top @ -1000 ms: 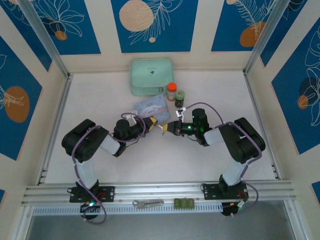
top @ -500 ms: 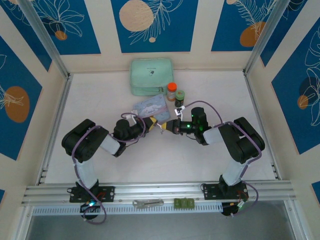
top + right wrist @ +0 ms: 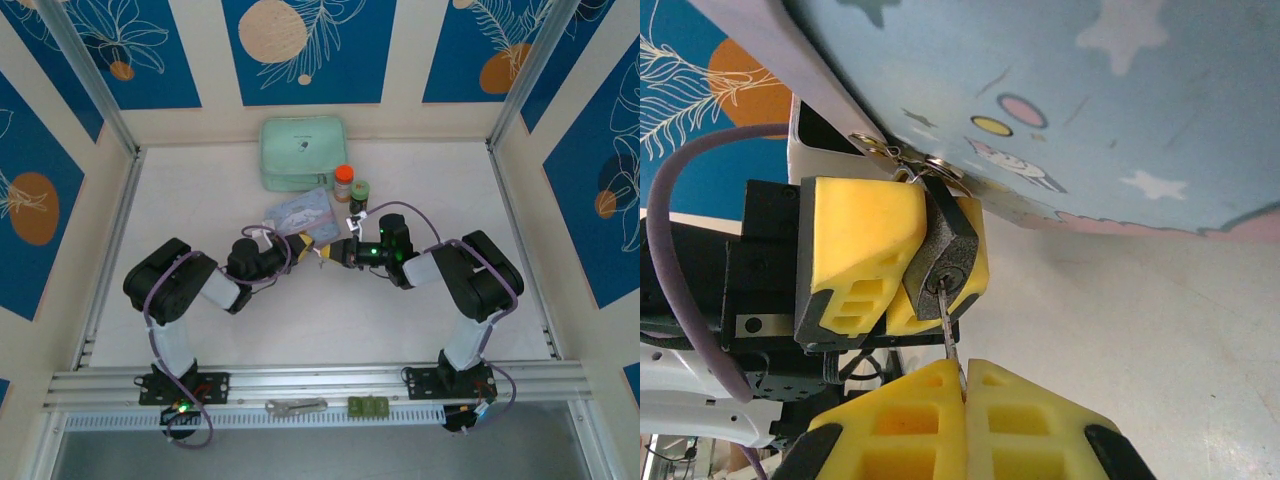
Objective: Unlock the padlock with the key
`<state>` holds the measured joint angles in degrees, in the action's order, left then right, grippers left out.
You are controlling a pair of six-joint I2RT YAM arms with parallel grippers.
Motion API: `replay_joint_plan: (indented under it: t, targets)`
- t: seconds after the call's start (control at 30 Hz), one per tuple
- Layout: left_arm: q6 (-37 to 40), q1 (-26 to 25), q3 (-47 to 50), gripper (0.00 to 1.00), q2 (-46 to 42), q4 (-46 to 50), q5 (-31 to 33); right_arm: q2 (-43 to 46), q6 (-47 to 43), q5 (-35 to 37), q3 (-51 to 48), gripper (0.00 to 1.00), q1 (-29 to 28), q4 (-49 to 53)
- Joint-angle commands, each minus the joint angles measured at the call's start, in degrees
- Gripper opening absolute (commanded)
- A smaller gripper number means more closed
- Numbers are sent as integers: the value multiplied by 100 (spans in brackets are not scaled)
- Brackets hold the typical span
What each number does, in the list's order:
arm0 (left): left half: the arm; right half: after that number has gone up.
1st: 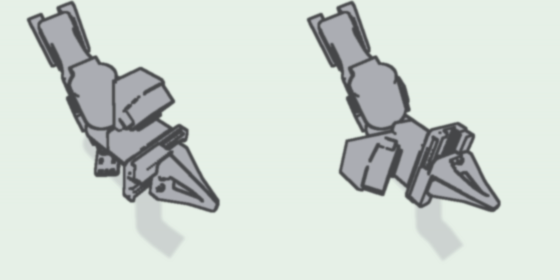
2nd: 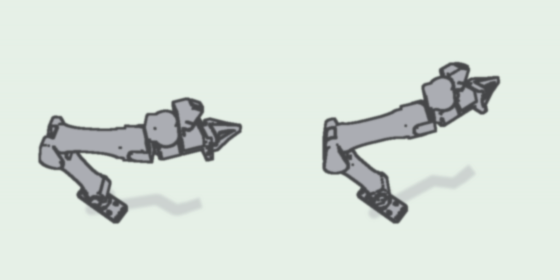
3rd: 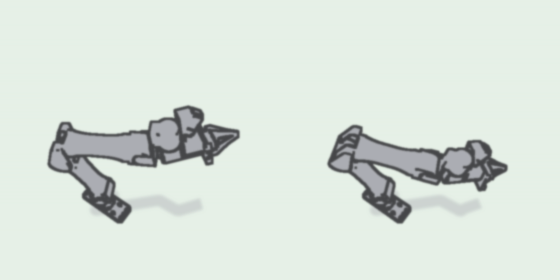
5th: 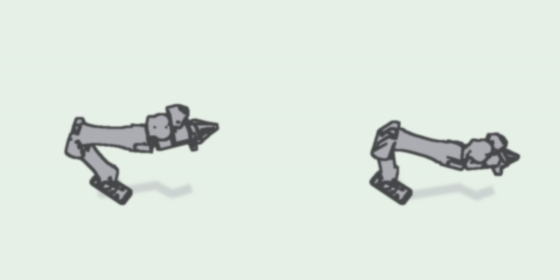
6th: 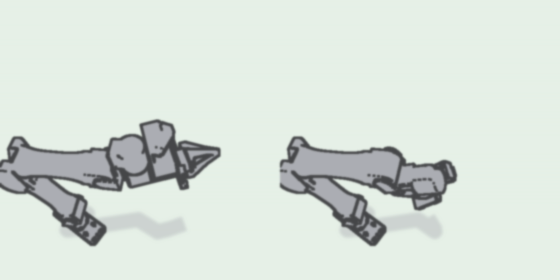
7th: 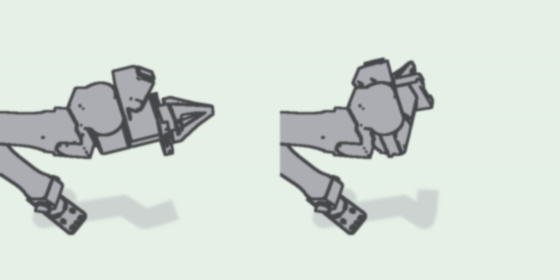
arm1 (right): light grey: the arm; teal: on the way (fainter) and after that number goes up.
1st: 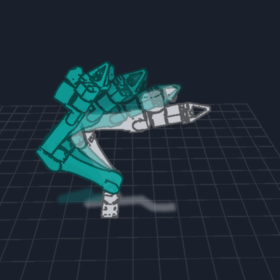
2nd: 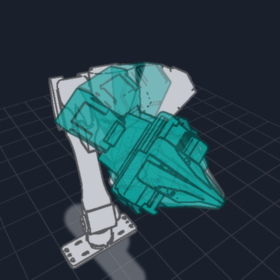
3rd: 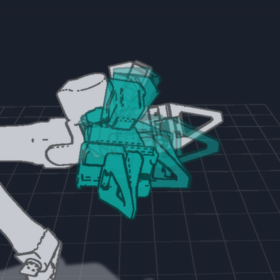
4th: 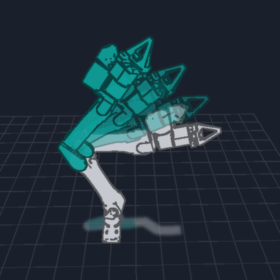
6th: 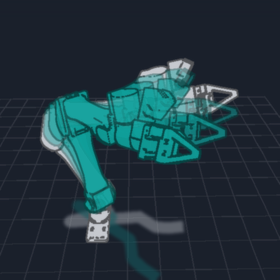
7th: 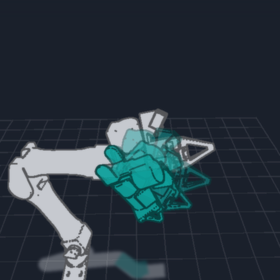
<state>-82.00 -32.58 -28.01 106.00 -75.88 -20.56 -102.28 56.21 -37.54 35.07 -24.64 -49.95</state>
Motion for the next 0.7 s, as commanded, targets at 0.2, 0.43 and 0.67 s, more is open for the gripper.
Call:
replay_joint_plan:
  t: [0.2, 0.43, 0.67]
  targets:
    - [299, -164, -47, 0, -56, -478, -555, -11, 38, 108, 759, 0, -49, 786]
    - [333, -264, -95, 0, -62, -473, -728, -107, 249, 416, 896, 0, -93, 670]
    - [287, -302, -161, 0, -88, -480, -904, -404, -73, 326, 1037, 0, -54, 363]
